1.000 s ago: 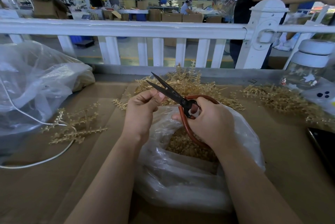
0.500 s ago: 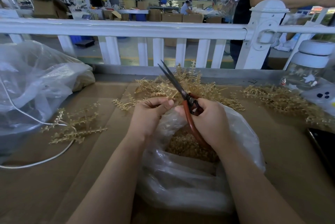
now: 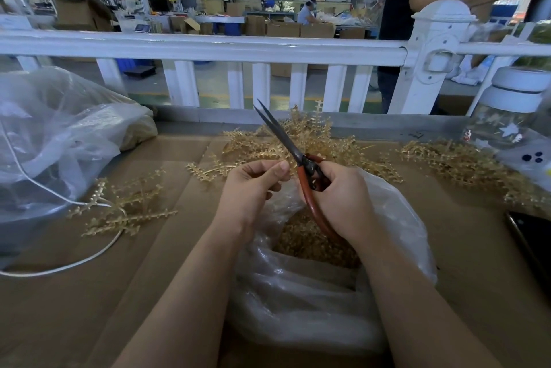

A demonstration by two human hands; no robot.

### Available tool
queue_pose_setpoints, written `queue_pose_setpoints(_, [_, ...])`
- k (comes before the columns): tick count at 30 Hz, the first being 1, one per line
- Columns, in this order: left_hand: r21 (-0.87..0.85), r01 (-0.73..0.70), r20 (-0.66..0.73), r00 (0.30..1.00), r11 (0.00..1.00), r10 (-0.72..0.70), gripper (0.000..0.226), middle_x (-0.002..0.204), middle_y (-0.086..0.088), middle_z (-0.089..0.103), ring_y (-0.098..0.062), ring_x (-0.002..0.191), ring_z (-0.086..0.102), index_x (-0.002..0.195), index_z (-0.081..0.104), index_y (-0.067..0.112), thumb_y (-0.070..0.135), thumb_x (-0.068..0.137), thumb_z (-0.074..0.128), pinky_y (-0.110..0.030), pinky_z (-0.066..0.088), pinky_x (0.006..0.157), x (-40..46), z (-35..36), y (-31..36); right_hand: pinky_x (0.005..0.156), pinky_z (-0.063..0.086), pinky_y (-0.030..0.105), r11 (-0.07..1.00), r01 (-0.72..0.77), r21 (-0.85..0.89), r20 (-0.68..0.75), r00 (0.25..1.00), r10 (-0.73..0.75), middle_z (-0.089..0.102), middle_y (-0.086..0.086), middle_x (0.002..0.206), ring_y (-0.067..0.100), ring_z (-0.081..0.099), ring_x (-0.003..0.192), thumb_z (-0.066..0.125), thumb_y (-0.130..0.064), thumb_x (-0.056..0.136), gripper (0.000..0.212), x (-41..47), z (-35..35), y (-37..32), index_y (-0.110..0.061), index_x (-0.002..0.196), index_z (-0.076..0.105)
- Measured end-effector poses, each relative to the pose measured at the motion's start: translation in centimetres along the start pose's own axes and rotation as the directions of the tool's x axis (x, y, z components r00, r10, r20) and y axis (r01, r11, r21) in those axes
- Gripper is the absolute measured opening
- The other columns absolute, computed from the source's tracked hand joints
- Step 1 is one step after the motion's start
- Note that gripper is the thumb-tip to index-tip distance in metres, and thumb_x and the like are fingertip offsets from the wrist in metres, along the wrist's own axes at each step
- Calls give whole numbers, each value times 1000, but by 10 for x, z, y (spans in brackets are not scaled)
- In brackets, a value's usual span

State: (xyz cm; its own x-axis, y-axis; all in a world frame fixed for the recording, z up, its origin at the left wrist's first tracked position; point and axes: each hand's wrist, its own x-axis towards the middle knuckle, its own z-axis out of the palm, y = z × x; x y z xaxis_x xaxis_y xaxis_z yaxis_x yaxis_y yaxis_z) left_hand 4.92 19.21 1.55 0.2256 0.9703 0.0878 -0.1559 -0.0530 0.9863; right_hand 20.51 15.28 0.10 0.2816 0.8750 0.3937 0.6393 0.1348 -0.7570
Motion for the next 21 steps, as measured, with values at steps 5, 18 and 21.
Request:
queue_pose_setpoints(5, [-33, 63, 1, 998, 997, -63, 6, 72, 1, 71, -4, 59, 56, 77, 77, 17, 19, 82, 77, -13, 44, 54, 1, -2, 2, 61, 59, 25, 998, 37, -53, 10, 999, -37, 70, -25, 74, -3, 66, 68, 58, -65, 74, 40, -2, 0, -2, -32, 91, 73])
queue_pose_setpoints(18, [-108, -69, -28, 997, 992, 66, 25, 79, -6, 53, -6, 64, 45, 69, 56, 20, 8, 89, 65, -24, 38, 66, -2, -2, 6, 66, 53, 25, 934, 105, -342, -11, 993, -115, 65, -14, 91, 7, 62, 82, 65, -80, 74, 58, -6, -6, -1, -28, 100, 54])
queue_pose_setpoints(21, [-115, -95, 5, 995, 989, 97, 24, 76, -1, 50, -6, 66, 42, 72, 55, 19, 6, 90, 62, -22, 36, 64, -2, -2, 6, 67, 55, 27, 924, 114, -366, -18, 991, -129, 65, -14, 89, 8, 61, 81, 65, -77, 77, 55, -6, -7, -1, -27, 98, 55])
